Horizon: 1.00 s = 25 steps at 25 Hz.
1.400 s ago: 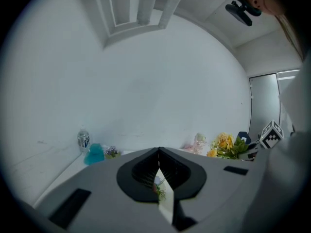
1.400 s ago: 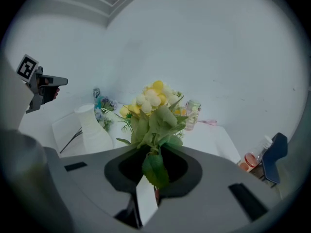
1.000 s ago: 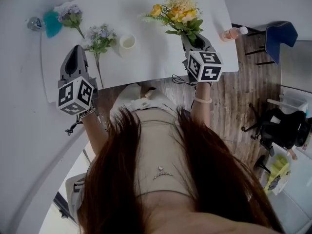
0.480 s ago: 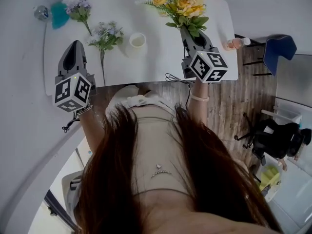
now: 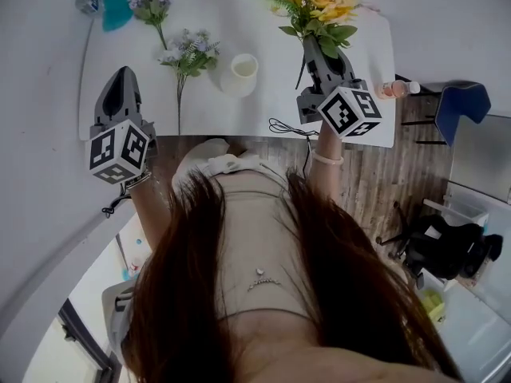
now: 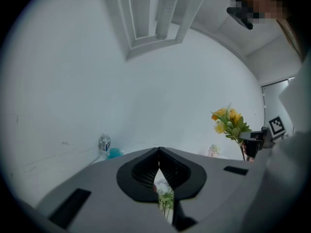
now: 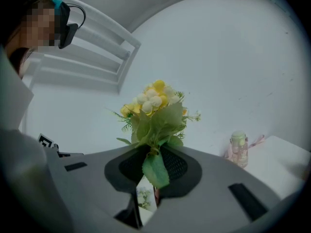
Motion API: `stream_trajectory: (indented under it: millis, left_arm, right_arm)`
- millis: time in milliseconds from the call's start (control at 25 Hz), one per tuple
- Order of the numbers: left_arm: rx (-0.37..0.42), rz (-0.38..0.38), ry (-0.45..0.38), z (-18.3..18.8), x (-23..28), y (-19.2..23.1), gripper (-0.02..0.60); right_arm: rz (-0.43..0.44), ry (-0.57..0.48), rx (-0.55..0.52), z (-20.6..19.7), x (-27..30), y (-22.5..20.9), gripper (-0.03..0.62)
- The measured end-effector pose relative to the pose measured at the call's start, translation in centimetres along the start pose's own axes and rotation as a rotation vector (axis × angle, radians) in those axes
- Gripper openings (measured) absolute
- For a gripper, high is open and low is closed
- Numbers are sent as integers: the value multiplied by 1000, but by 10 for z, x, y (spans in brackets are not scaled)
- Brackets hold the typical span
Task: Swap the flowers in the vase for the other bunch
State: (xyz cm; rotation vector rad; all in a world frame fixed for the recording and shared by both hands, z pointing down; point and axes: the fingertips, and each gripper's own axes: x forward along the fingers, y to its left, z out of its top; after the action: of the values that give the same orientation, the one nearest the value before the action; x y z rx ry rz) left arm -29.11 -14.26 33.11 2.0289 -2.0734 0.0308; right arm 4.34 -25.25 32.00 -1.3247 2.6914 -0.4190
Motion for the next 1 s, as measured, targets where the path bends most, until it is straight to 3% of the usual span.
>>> stream_trajectory:
  millis: [600, 1000]
  left_arm:
    - [-40, 70, -16, -10, -24, 29, 5]
    - [-49, 58, -11, -18, -36, 24, 5]
  right_arm:
    - [148, -132, 75, 31, 25, 46, 72]
    - [227, -233, 104, 46, 28, 75, 72]
